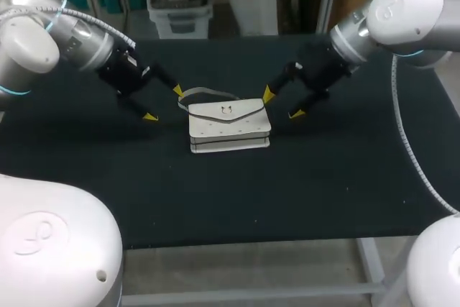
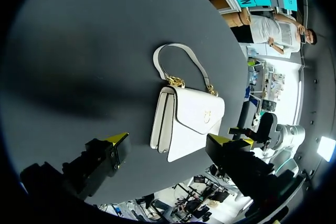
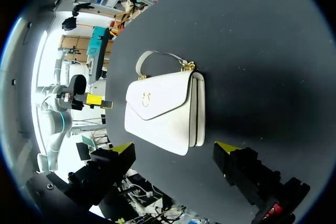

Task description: Pick up the bag, open it, inspect its contents, close it, and place it on the opposite side

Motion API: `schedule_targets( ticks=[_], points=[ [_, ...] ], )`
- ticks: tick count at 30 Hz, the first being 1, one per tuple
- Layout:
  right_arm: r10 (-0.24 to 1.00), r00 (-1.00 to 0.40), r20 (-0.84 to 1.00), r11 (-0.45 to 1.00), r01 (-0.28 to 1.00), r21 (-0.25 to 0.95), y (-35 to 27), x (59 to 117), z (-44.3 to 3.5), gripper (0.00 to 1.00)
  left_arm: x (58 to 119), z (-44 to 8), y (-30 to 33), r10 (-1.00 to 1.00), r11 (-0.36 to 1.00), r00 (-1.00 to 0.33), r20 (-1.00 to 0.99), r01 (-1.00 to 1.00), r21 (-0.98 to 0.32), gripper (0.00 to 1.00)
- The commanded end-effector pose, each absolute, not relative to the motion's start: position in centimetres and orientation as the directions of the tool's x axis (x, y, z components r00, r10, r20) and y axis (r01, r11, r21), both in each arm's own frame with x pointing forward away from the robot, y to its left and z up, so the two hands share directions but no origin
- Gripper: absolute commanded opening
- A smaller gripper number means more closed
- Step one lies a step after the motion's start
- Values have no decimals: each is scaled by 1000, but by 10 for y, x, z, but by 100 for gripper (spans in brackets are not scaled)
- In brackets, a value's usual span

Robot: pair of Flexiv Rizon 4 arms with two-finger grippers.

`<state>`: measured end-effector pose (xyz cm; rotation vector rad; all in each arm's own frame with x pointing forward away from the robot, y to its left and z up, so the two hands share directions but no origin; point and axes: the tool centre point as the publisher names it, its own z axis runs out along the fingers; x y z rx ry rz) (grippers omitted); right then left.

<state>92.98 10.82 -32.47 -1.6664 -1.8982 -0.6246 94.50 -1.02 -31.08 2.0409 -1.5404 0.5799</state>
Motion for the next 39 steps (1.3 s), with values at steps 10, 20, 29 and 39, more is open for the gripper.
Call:
schedule_targets(
  ticks=[10, 20, 29, 39],
  points=[
    [765, -98, 637, 135, 991, -10, 124, 923, -338, 91, 954, -309, 8, -772, -203, 263, 579, -965, 167, 100],
    [752, -77, 655, 126, 992, -29, 129, 929, -359, 83, 958, -311, 15, -773, -208, 270, 574, -963, 173, 100],
    [732, -86, 676, 122, 992, -6, 138, 938, -365, 56, 962, -314, 19, -781, -209, 271, 564, -963, 172, 100],
    [718, -74, 692, 118, 993, -16, 148, 948, -378, 47, 966, -314, 25, -783, -211, 272, 560, -962, 173, 100]
  ],
)
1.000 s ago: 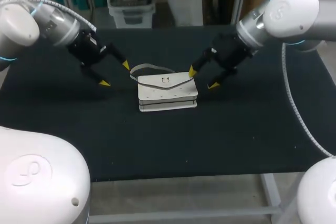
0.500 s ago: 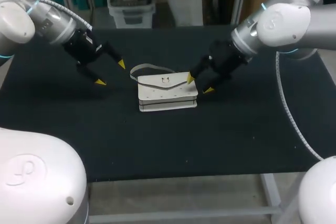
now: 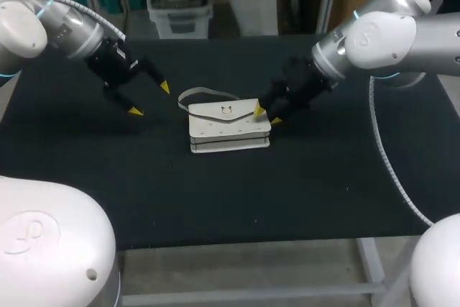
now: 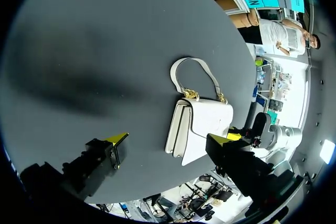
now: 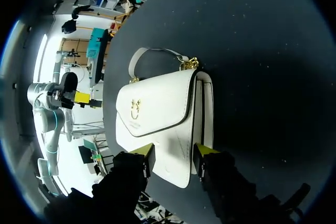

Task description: Pick up the bag, open it, inspect its contents, close it, and place it on the opposite side

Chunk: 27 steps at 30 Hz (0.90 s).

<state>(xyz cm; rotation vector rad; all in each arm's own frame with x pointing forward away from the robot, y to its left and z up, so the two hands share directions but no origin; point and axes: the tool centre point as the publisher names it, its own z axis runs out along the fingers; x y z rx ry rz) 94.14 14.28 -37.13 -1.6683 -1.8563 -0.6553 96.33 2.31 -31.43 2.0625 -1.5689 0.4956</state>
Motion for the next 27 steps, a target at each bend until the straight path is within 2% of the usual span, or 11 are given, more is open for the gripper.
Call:
schedule_targets(
  ticks=[1, 5, 8, 9, 10, 11, 27],
  points=[
    [717, -74, 693, 119, 993, -17, 149, 949, -379, 46, 967, -314, 25, -782, -212, 274, 560, -962, 173, 100],
    [714, -75, 696, 121, 993, -17, 153, 951, -380, 42, 968, -315, 27, -782, -217, 278, 558, -960, 175, 100],
    [710, -77, 700, 120, 993, -13, 154, 952, -380, 33, 968, -315, 29, -784, -218, 279, 555, -960, 176, 100],
    [710, -77, 700, 120, 993, -12, 154, 953, -380, 28, 969, -315, 29, -785, -217, 278, 553, -960, 175, 100],
    [709, -78, 701, 119, 993, -10, 154, 953, -380, 11, 969, -316, 29, -788, -216, 277, 551, -961, 174, 100],
    [708, -79, 702, 118, 993, -8, 154, 954, -379, 0, 969, -316, 30, -791, -213, 274, 547, -962, 174, 100],
    [707, -68, 704, 103, 995, -8, 142, 959, -381, 0, 978, -314, 41, -856, -210, 221, 468, -975, 78, 100]
  ],
)
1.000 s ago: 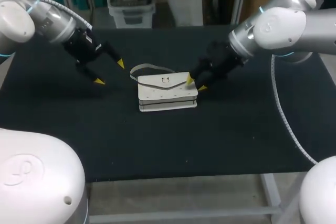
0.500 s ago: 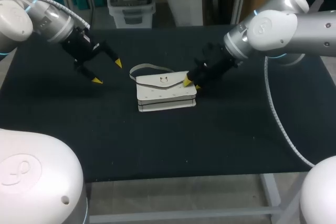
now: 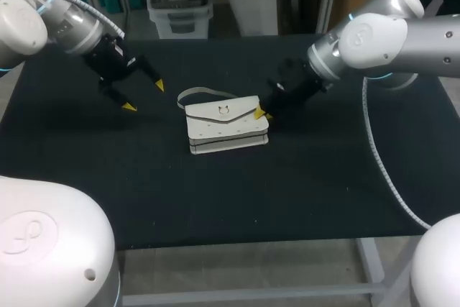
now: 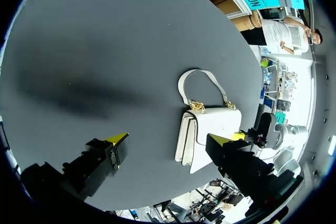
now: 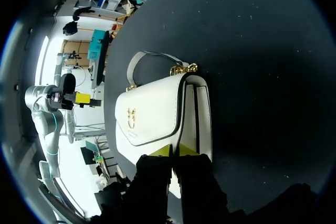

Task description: Pick up the bag, open it, inspect its contents, close it, and place it on the opposite side

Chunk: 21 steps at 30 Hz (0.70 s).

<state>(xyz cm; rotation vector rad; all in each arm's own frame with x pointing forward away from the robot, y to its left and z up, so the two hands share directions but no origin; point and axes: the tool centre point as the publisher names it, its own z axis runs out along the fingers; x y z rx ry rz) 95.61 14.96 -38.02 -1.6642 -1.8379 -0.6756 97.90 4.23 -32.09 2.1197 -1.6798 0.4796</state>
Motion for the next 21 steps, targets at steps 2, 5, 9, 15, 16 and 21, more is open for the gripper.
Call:
schedule_targets(
  ticks=[2, 5, 9, 15, 16, 21],
  points=[
    [708, -64, 703, 99, 995, -10, 137, 960, -381, 0, 980, -311, 45, -871, -196, 205, 446, -978, 67, 100],
    [714, -59, 698, 91, 996, -9, 127, 963, -380, 0, 983, -307, 52, -874, -201, 201, 441, -978, 49, 100],
    [708, -56, 704, 89, 996, -11, 114, 968, -378, 0, 986, -301, 61, -899, -171, 169, 404, -985, 32, 100],
    [723, -45, 689, 68, 998, -7, 96, 974, -374, 0, 986, -301, 61, -899, -171, 169, 404, -985, 32, 100],
    [724, -45, 689, 66, 998, -4, 93, 975, -373, 0, 986, -301, 61, -899, -171, 169, 404, -985, 32, 100],
    [725, -44, 688, 64, 998, -4, 90, 976, -373, 0, 986, -301, 61, -899, -171, 169, 404, -985, 32, 100]
  ],
)
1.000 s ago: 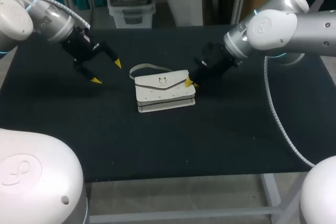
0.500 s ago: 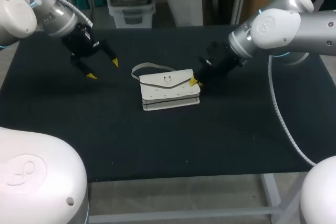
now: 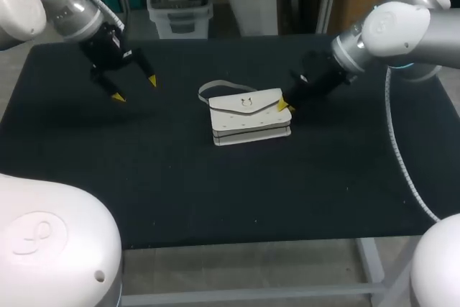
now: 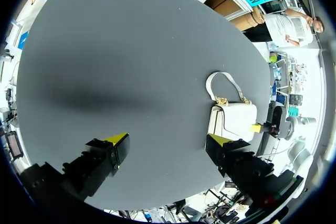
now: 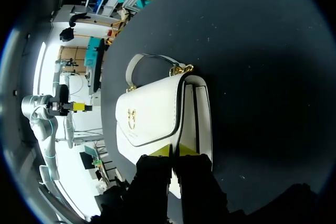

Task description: Pick up the bag, open it, inspect its contents, close it, and place it on the opposite side

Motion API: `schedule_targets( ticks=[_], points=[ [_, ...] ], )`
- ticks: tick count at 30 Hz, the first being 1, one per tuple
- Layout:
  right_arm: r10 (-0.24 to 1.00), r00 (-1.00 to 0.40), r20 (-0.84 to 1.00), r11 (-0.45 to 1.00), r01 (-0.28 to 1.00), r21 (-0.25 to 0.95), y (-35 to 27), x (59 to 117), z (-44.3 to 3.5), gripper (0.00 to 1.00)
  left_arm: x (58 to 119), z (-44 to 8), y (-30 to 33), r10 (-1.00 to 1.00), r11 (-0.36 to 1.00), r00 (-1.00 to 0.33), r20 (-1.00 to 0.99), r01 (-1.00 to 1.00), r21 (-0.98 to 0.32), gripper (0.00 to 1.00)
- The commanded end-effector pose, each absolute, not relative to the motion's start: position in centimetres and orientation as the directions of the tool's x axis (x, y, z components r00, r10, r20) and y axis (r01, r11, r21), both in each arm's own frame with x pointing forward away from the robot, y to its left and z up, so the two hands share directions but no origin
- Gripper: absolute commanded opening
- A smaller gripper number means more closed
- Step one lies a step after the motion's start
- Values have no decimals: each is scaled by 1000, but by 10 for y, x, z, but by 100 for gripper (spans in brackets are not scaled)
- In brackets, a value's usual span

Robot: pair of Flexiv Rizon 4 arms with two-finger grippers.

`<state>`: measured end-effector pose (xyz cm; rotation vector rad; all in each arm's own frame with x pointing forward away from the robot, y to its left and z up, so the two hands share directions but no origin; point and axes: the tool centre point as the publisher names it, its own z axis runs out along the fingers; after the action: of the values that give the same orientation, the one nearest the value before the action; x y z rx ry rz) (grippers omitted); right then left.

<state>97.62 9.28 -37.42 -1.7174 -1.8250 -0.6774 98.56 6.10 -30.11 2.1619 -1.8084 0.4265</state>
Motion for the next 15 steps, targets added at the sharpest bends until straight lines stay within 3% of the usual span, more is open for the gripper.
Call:
schedule_targets(
  ticks=[1, 14, 15],
  points=[
    [725, -44, 688, 64, 998, -4, 90, 976, -373, 0, 986, -301, 61, -899, -171, 169, 404, -985, 32, 100],
    [725, -44, 688, 64, 998, -4, 90, 976, -373, 0, 986, -301, 61, -899, -171, 169, 404, -985, 32, 100],
    [725, -44, 688, 64, 998, -4, 90, 976, -373, 0, 988, -302, 63, -904, -138, 124, 410, -990, -4, 100]
  ],
)
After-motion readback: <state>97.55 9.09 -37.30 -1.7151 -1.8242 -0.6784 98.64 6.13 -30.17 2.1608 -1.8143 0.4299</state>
